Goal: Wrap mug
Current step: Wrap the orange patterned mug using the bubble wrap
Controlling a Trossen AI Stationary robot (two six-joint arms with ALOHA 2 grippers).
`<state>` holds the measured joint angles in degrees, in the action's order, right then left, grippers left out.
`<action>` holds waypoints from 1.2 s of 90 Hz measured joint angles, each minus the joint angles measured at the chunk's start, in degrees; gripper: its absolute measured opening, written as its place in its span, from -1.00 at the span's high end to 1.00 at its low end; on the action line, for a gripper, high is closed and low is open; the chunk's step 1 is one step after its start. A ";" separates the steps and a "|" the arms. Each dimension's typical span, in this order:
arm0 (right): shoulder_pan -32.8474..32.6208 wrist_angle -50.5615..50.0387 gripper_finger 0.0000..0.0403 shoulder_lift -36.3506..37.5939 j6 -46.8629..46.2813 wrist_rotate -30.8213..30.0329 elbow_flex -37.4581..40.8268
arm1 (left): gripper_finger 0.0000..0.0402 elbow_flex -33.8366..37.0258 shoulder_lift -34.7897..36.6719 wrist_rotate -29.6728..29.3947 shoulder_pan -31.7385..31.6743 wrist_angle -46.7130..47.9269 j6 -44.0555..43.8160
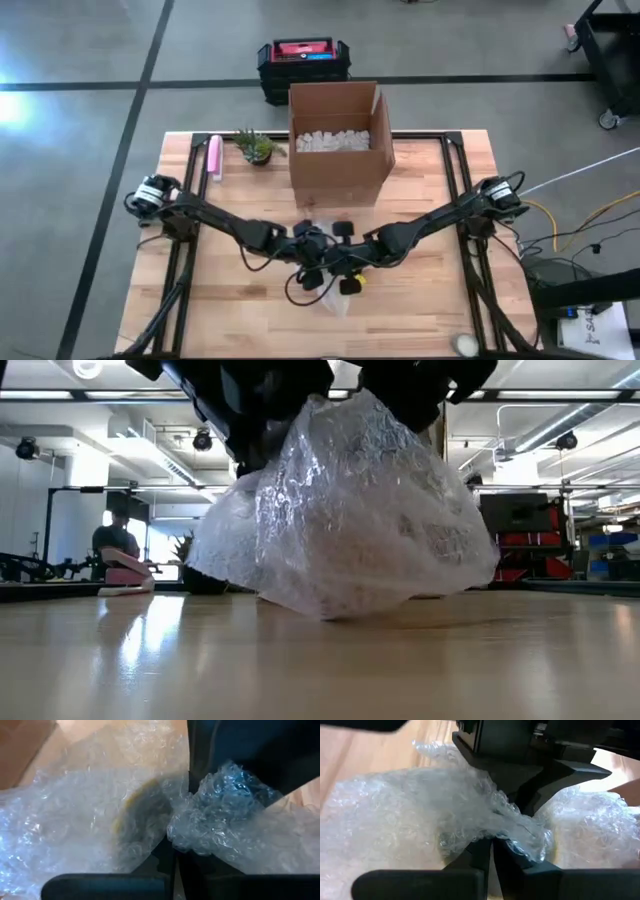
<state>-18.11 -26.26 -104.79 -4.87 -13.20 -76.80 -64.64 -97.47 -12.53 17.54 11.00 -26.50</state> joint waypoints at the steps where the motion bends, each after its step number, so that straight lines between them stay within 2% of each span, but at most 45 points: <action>1: 0.00 -0.02 0.96 0.06 0.00 0.01 0.01 | 1.00 0.01 0.21 0.01 0.01 0.22 -0.01; 17: 0.19 -1.53 0.96 0.02 -0.90 0.15 0.45 | 1.00 -0.55 3.39 -0.53 0.14 1.57 -0.74; 38: 0.22 -1.22 0.96 0.11 -1.28 -0.10 0.75 | 1.00 -0.44 3.78 -0.97 0.40 2.39 -0.83; 55: 0.22 -1.41 0.96 0.17 -1.05 -0.08 0.65 | 1.00 -0.46 0.79 0.02 0.56 -2.21 0.91; 73: 0.17 -11.94 0.96 0.64 -0.51 0.59 -3.24 | 1.00 -0.95 -3.92 -1.77 -0.16 -4.49 0.52; 87: 0.11 -20.52 0.96 1.39 -0.48 0.58 -7.13 | 1.00 -1.24 -4.01 -1.33 -0.62 -3.23 -0.50; 108: -0.70 -24.18 0.96 4.51 -1.09 -0.32 -9.47 | 1.00 -0.89 -4.01 -0.90 -0.68 -2.90 -0.53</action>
<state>-18.81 -50.44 -100.29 -5.96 -13.51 -86.27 -65.53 -101.49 -13.43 16.86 8.10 -27.04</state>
